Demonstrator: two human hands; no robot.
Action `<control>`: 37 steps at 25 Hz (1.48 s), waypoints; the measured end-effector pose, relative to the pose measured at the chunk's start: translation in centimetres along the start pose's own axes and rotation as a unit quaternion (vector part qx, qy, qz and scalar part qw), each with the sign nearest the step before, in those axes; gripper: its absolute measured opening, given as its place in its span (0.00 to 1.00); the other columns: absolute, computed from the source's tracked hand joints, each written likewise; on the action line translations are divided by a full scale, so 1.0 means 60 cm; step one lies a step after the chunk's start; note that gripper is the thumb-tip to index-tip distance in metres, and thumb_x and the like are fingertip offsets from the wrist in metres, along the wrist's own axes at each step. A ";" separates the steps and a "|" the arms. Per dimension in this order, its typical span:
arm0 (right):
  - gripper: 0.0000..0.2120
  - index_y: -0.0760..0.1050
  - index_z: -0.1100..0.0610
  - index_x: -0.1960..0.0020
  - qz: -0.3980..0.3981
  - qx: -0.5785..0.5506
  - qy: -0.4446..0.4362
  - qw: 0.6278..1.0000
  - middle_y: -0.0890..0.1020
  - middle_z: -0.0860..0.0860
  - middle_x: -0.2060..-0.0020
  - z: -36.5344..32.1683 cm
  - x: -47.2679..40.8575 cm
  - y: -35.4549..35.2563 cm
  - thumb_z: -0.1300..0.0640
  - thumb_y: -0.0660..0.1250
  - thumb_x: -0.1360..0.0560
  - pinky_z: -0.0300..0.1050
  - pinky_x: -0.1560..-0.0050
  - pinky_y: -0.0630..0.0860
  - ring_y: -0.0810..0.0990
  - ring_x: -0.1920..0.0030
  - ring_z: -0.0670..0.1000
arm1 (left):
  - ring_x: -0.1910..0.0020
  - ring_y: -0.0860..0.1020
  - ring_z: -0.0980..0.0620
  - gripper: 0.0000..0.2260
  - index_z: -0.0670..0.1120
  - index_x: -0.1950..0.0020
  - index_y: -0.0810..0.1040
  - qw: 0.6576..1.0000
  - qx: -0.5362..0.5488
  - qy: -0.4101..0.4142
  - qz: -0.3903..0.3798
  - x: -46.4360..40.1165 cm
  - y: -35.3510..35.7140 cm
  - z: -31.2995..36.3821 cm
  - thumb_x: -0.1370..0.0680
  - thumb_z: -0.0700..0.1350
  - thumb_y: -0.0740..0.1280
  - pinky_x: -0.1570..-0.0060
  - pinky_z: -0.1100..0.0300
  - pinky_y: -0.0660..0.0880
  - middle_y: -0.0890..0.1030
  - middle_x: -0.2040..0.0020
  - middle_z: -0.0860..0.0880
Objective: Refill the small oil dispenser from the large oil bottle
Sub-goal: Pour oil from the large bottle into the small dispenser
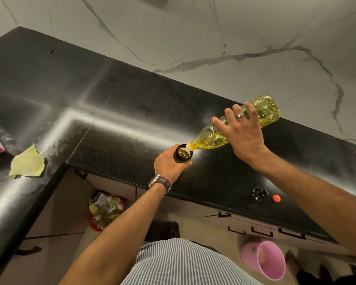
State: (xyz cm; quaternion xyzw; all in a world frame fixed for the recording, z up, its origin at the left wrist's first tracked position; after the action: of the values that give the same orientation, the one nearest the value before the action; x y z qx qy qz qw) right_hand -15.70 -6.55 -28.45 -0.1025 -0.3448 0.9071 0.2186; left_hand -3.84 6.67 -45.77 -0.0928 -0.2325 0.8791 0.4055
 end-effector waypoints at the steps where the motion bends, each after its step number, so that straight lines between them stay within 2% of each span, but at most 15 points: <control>1: 0.42 0.72 0.48 0.28 0.001 -0.002 0.001 1.000 0.77 0.60 0.37 0.001 0.000 0.000 0.58 0.84 0.39 0.63 0.30 0.58 0.75 0.34 0.64 | 0.45 0.82 0.53 0.25 0.54 0.37 0.80 1.000 0.001 -0.001 -0.001 0.000 0.000 0.001 0.32 0.57 0.81 0.43 0.55 0.79 0.85 0.46 0.54; 11: 0.42 0.71 0.49 0.28 -0.003 -0.017 0.013 1.000 0.78 0.60 0.38 -0.002 0.008 0.010 0.57 0.84 0.39 0.63 0.30 0.58 0.76 0.34 0.63 | 0.45 0.82 0.54 0.26 0.55 0.36 0.80 1.000 -0.008 -0.002 -0.007 -0.003 0.001 -0.003 0.32 0.58 0.81 0.41 0.55 0.79 0.85 0.45 0.55; 16: 0.43 0.72 0.49 0.29 -0.012 -0.046 0.021 0.999 0.78 0.60 0.38 -0.009 0.014 0.022 0.58 0.84 0.40 0.63 0.29 0.59 0.75 0.34 0.63 | 0.45 0.82 0.54 0.26 0.55 0.36 0.80 1.000 -0.004 0.004 -0.003 -0.003 0.002 -0.001 0.31 0.57 0.81 0.43 0.59 0.76 0.85 0.45 0.54; 23: 0.42 0.72 0.49 0.29 -0.041 -0.097 0.048 0.993 0.79 0.60 0.39 -0.014 0.029 0.039 0.59 0.84 0.39 0.63 0.29 0.60 0.76 0.34 0.64 | 0.44 0.81 0.55 0.25 0.55 0.36 0.80 1.000 -0.009 0.009 -0.003 -0.004 0.003 -0.001 0.31 0.57 0.81 0.41 0.56 0.78 0.85 0.45 0.55; 32: 0.39 0.71 0.47 0.29 -0.074 -0.205 0.132 0.967 0.80 0.55 0.40 -0.025 0.074 0.083 0.63 0.79 0.37 0.64 0.30 0.62 0.77 0.36 0.61 | 0.47 0.78 0.59 0.24 0.55 0.37 0.81 1.000 -0.007 0.014 -0.002 -0.005 0.001 0.002 0.31 0.56 0.81 0.43 0.59 0.77 0.86 0.45 0.55; 37: 0.41 0.70 0.44 0.28 -0.101 -0.262 0.182 0.942 0.80 0.51 0.40 -0.043 0.110 0.113 0.59 0.81 0.37 0.62 0.30 0.64 0.77 0.36 0.57 | 0.48 0.79 0.60 0.24 0.58 0.38 0.81 1.000 0.002 0.013 -0.007 -0.003 0.001 0.001 0.32 0.56 0.82 0.43 0.58 0.78 0.84 0.49 0.60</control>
State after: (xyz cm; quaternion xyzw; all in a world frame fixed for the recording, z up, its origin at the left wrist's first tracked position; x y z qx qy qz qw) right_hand -22.89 -6.48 -35.17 -0.2842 -0.5334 0.7235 0.3334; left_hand -3.81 6.47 -45.73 -0.1014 -0.2260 0.8758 0.4143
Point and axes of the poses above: each hand's wrist, its own x-axis away from the middle knuckle, its own y-axis out of the palm, z = x × y, the point moved 7 cm from there along -x, towards the middle knuckle
